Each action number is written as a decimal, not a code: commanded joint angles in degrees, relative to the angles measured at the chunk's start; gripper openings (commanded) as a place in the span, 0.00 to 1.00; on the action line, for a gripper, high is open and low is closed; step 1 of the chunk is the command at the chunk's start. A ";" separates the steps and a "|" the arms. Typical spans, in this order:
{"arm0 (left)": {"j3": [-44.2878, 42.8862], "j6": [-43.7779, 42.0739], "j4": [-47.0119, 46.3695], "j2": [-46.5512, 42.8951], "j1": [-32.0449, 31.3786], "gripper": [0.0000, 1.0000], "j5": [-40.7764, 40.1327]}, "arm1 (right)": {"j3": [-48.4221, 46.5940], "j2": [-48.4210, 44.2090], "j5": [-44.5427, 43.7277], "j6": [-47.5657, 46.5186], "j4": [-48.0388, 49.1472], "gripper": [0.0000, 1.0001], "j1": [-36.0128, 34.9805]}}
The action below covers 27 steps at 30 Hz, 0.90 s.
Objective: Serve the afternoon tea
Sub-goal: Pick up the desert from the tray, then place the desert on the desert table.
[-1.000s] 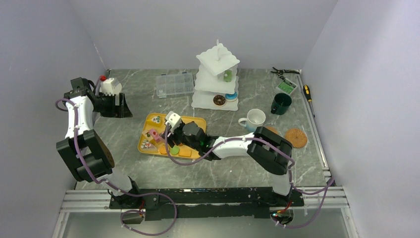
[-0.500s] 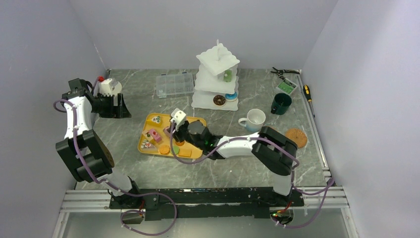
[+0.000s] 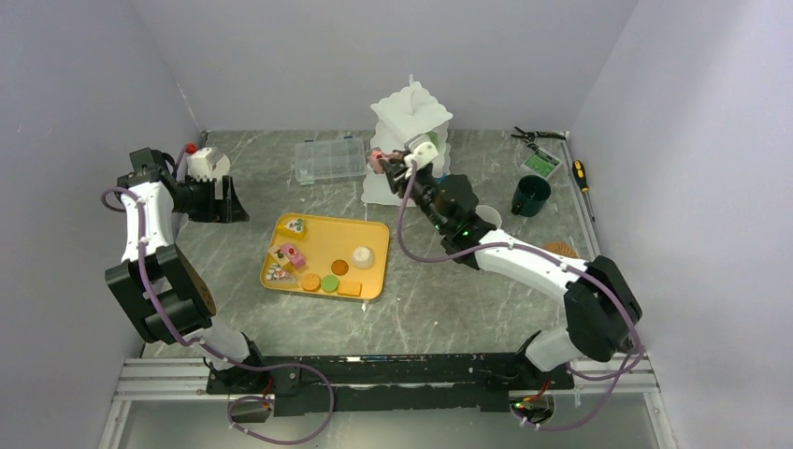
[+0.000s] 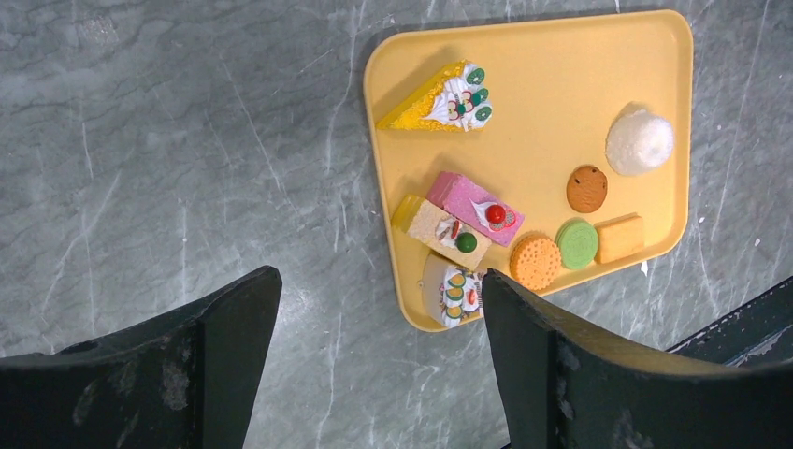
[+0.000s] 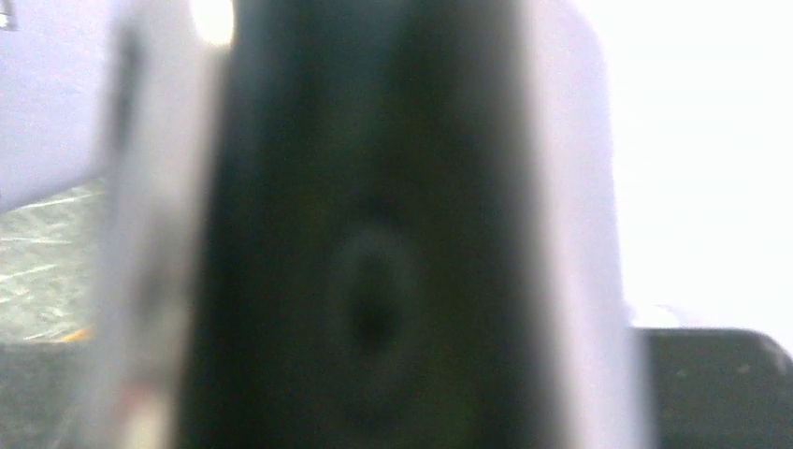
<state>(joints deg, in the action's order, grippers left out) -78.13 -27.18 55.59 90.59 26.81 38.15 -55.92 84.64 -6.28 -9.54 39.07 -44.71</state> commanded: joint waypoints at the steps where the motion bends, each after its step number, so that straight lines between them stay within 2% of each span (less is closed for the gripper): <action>1: -2.26 -0.62 0.81 -1.67 0.35 0.84 2.23 | 1.97 -3.40 2.08 -2.92 -0.95 0.30 3.45; 10: -3.18 -0.33 1.10 -0.98 0.39 0.84 2.89 | 5.10 -6.12 2.25 -4.38 0.39 0.30 9.65; 19: -3.50 -0.01 1.32 -0.59 0.36 0.84 3.25 | 5.38 -3.54 4.24 -3.41 2.96 0.29 15.43; 27: -3.53 -0.07 1.19 -0.23 0.35 0.86 3.55 | 4.04 -0.13 6.04 -2.16 3.91 0.31 17.49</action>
<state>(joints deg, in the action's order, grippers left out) -79.57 -27.14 56.18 90.61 26.83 39.31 -49.95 83.31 -2.35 -12.78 38.26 -27.77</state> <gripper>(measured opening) 0.848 0.381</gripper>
